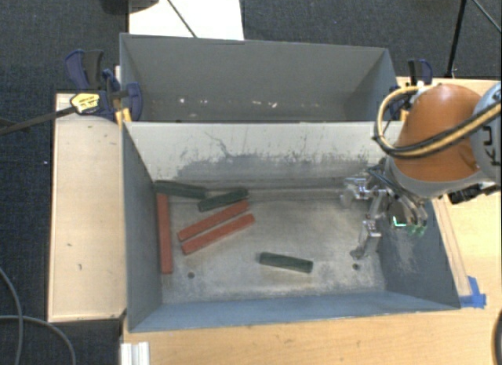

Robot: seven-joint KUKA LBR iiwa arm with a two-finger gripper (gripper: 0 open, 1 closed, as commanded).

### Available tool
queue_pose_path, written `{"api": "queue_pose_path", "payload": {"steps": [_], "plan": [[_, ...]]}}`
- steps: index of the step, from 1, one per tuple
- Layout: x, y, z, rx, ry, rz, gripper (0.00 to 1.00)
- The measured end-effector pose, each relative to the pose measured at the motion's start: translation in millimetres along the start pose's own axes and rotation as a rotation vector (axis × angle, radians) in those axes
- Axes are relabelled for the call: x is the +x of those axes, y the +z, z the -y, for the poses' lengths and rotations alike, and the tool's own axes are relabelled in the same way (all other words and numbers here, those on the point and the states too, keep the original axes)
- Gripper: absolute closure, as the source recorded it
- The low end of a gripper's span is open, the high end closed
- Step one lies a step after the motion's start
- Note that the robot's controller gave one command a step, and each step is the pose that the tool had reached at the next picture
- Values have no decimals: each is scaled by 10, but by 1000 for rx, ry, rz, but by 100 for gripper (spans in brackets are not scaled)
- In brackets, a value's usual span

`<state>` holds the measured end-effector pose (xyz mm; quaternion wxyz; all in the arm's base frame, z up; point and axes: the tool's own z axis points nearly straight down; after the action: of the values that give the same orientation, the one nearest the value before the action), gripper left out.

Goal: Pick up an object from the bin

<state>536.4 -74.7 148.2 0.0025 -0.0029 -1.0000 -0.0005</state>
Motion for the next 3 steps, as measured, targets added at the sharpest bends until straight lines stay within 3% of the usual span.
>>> {"api": "queue_pose_path", "payload": {"steps": [1, 2, 3], "plan": [[-19, -39, -1, 1, -2, 8, 0], [80, 218, -330, 4, -53, 12, 0], [15, 778, -489, 1, -39, 5, 100]]}}
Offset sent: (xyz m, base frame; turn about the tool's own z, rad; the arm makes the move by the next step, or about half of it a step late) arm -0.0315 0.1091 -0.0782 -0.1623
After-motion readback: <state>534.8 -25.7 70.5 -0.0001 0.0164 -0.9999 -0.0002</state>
